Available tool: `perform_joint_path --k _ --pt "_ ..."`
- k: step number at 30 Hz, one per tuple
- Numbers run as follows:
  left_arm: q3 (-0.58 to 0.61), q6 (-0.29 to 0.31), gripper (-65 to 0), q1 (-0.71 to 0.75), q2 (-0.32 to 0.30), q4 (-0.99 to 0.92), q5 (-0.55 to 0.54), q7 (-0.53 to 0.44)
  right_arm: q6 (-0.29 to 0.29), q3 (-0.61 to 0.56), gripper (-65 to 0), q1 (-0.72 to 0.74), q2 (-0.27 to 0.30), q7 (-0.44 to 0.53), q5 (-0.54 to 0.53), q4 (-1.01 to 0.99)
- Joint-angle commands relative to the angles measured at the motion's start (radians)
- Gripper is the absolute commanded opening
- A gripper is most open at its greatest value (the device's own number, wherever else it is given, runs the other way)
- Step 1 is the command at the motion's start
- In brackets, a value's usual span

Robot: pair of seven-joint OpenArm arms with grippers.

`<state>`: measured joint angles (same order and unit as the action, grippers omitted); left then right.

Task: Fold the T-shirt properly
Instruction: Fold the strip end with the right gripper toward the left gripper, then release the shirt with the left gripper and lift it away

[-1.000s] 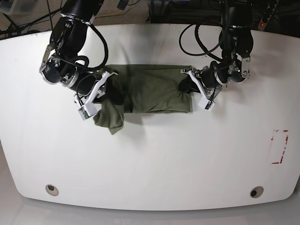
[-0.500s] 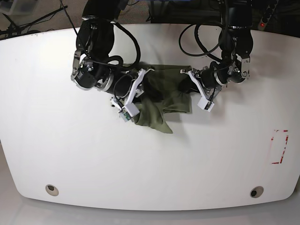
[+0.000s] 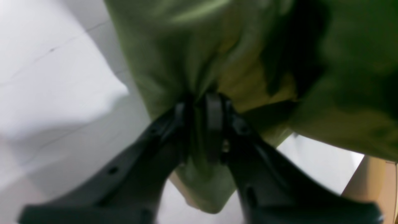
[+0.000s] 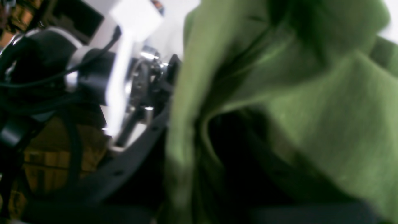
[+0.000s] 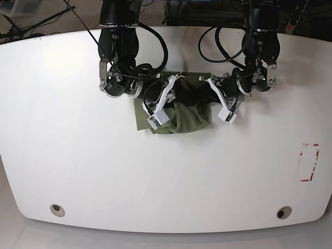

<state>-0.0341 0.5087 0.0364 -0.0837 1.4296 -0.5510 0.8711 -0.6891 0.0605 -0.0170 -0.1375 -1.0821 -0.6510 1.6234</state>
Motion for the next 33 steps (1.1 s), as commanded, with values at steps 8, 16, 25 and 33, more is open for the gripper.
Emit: perform_joint_path --k 8,16,25,33 --pt "-0.016 -0.011 -37.1 0.000 -0.003 0.015 0.030 0.036 -0.009 -0.003 -5.4 0.012 0.017 0.058 -0.020 -0.001" --pt "-0.092 0.038 -37.1 0.004 -0.003 0.129 -0.010 0.036 -0.009 -0.003 -5.4 -0.008 0.077 0.056 -0.029 0.153" --pt "-0.241 0.081 -37.4 0.061 -0.120 0.193 -0.209 0.041 -0.009 -0.003 -5.4 -0.028 0.155 0.055 -0.020 0.186" --pt "-0.396 0.081 -37.2 0.142 -0.302 0.191 -0.289 0.041 -0.009 -0.087 -5.4 -0.027 0.174 0.061 -0.017 0.186"
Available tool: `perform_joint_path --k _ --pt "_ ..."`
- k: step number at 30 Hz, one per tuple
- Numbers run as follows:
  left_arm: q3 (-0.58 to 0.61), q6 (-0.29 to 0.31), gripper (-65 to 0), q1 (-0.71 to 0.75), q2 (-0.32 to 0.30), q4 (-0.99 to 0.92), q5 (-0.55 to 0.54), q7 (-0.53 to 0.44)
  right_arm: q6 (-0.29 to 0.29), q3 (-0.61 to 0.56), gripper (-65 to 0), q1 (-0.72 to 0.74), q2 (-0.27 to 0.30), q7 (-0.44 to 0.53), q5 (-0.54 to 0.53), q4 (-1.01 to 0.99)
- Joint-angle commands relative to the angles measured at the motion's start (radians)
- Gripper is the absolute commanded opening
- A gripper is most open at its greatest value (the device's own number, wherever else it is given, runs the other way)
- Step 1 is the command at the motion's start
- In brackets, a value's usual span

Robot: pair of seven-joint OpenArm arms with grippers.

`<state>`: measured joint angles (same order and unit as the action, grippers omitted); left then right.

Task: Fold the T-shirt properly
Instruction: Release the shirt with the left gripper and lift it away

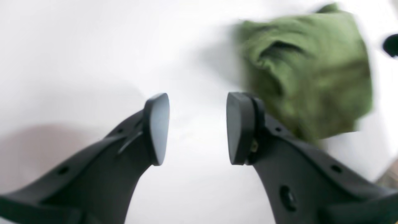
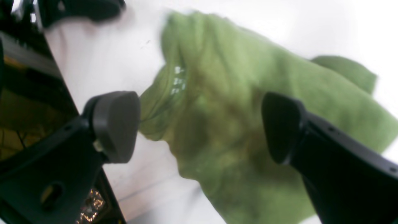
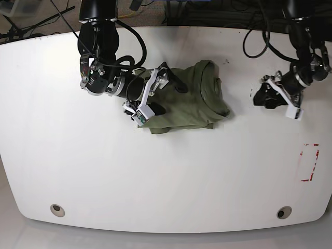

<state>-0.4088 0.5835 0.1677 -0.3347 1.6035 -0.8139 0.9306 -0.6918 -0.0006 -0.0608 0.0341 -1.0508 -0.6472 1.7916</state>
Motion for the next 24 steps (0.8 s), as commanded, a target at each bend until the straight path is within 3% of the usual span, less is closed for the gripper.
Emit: perform_joint_path --k 1,4,7,14,18,21,24 --pt "-0.028 0.006 -37.2 0.022 -0.070 0.018 -0.023 -0.018 -0.006 -0.039 -5.4 0.019 0.002 0.031 -0.021 0.018" --pt "-0.026 0.006 -37.2 0.046 -0.140 0.010 -0.020 -0.018 -0.006 -0.080 -5.4 0.049 0.002 0.045 0.004 0.004" --pt "-0.005 0.006 -37.2 0.065 -0.171 0.019 0.018 -0.018 -0.006 -0.120 -10.9 0.083 0.000 0.080 0.063 -0.028" --pt "0.093 0.006 -37.2 0.068 -0.166 0.090 0.118 -0.018 -0.006 -0.137 -31.5 0.180 -0.001 0.102 0.131 -0.123" --pt "0.207 0.006 -37.2 0.068 -0.163 0.154 0.186 -0.018 -0.006 -0.137 -44.1 0.253 -0.018 0.106 0.215 -0.226" --pt "0.270 0.006 -37.2 0.068 -0.148 0.189 0.198 -0.020 -0.006 -0.132 -48.7 0.301 -0.032 0.174 0.298 -0.332" --pt "0.296 0.006 -37.2 0.066 -0.108 0.226 0.199 -0.020 -0.006 -0.132 -47.9 0.338 -0.032 0.272 0.366 -0.444"
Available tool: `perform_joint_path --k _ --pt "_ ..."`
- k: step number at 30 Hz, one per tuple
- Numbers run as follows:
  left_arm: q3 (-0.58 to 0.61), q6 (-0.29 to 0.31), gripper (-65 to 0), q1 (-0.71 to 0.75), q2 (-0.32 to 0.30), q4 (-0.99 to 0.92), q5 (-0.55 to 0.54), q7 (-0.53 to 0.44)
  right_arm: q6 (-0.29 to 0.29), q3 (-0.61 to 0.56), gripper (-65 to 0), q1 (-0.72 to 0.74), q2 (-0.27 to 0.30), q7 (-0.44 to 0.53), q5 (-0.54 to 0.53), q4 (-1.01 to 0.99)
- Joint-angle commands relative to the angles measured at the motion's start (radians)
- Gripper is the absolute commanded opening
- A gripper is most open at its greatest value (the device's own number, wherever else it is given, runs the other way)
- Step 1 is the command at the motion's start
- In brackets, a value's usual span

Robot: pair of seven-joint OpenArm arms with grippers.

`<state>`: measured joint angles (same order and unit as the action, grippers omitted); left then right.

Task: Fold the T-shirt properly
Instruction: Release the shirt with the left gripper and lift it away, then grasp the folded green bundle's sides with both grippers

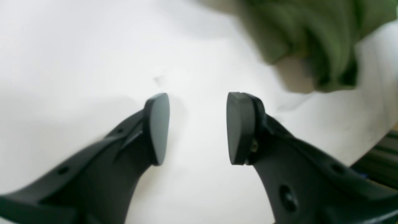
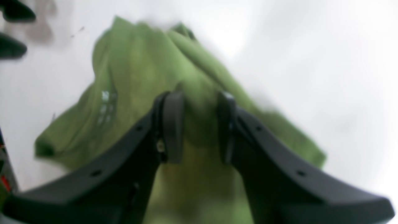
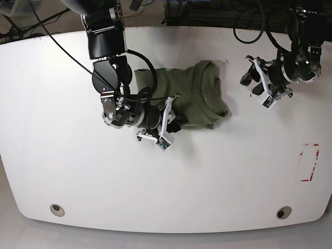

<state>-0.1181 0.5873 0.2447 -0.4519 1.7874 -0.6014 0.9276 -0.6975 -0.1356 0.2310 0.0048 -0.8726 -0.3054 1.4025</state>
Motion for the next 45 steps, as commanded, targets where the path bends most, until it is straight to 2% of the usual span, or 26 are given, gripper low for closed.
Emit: perform_joint_path --k 1,5,7,13,16,21,23,26,31,35,38,43,45 --pt "0.016 0.003 -37.2 -0.012 0.021 0.061 -0.013 -0.017 -0.001 0.003 -47.7 0.064 -0.002 0.128 0.045 -0.108" --pt "0.071 0.003 -37.2 -0.037 0.031 0.090 -0.013 -0.017 -0.001 0.003 -48.0 0.118 0.001 0.229 0.085 -0.263" --pt "0.105 0.001 -37.2 -0.054 0.031 0.091 -0.013 -0.017 -0.001 0.021 -48.0 0.133 0.001 0.243 0.084 -0.286" --pt "0.185 0.001 -37.2 -0.069 0.034 0.091 -0.012 -0.017 -0.001 0.176 -47.7 0.133 0.001 0.105 0.084 -0.122" --pt "0.215 0.001 -37.2 -0.084 0.037 0.091 -0.012 -0.017 -0.001 0.212 -47.7 0.126 0.002 0.029 0.084 -0.022" --pt "0.229 0.001 -37.2 -0.103 0.104 0.090 -0.012 -0.018 -0.001 0.212 -47.7 0.080 0.067 -0.024 0.082 0.108" --pt "0.231 -0.002 -37.2 -0.121 0.127 0.085 -0.010 -0.018 -0.001 0.215 -47.7 0.063 0.074 -0.024 0.084 0.119" --pt "0.243 -0.002 -37.2 -0.137 0.175 0.059 0.013 -0.018 -0.001 0.216 -47.7 0.051 0.117 -0.024 0.084 0.116" --pt "0.323 -0.002 -37.2 -0.206 0.261 -0.008 0.143 -0.018 -0.001 0.218 -47.7 0.011 0.163 -0.017 0.088 0.113" --pt "0.354 -0.002 -37.2 -0.255 0.331 -0.108 0.249 -0.022 -0.001 0.219 -47.7 0.003 0.172 -0.007 0.094 0.057" --pt "0.352 0.001 -37.2 -0.288 0.344 -0.149 0.294 -0.022 -0.001 0.219 -47.7 0.000 0.180 0.063 0.094 -0.009" --pt "0.349 0.001 -37.1 -0.344 0.336 -0.159 0.309 -0.022 -0.001 0.212 -48.0 0.000 0.200 0.151 0.093 -0.147" --pt "0.349 0.001 -37.1 -0.371 0.305 -0.197 0.335 -0.023 -0.001 0.212 -48.2 -0.003 0.203 0.171 0.087 -0.162"
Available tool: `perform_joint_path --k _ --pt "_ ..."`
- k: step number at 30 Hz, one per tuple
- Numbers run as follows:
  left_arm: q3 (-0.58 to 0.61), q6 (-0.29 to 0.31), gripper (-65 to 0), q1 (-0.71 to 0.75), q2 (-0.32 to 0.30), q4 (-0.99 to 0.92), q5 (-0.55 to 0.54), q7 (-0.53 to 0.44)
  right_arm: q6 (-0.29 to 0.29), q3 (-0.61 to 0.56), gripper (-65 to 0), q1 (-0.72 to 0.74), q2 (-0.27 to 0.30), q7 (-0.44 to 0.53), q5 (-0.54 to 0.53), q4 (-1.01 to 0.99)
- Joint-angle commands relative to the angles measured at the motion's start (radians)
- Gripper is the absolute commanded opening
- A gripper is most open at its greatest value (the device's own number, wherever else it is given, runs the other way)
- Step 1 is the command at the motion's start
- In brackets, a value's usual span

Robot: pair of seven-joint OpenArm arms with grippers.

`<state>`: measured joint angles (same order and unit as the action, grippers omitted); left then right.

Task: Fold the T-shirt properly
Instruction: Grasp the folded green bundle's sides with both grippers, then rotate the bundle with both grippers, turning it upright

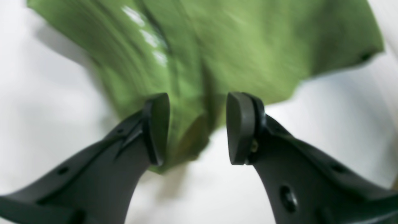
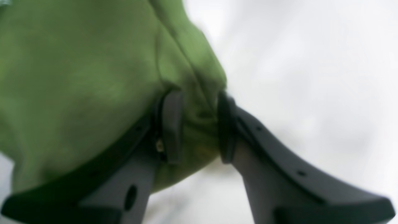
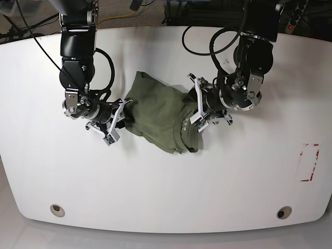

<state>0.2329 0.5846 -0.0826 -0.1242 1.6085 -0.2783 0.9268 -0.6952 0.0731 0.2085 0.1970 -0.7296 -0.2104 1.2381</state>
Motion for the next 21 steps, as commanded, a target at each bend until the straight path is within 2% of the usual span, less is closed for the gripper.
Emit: perform_joint_path --k 1,3,8,15,21 --pt "0.000 0.004 -37.1 -0.064 -0.033 -0.053 0.027 -0.024 -0.003 0.003 -48.2 0.013 0.009 0.029 -0.007 0.004" --pt "0.000 0.004 -37.1 -0.092 -0.047 -0.104 0.034 -0.045 -0.003 0.001 -48.2 -0.005 0.009 0.029 -0.010 0.006" --pt "0.004 0.004 -37.1 -0.130 -0.124 -0.205 0.043 -0.174 -0.003 -0.019 -48.4 -0.056 -0.011 0.017 -0.004 0.098" --pt "-0.002 0.005 -37.1 -0.213 -0.193 -0.287 0.035 -0.190 -0.003 -0.063 -48.4 -0.116 -0.027 -0.043 -0.001 0.228" --pt "-0.076 0.005 -37.1 -0.217 -0.254 -0.144 0.034 -0.185 -0.003 -0.164 -48.4 -0.142 -0.029 -0.043 -0.002 0.245"
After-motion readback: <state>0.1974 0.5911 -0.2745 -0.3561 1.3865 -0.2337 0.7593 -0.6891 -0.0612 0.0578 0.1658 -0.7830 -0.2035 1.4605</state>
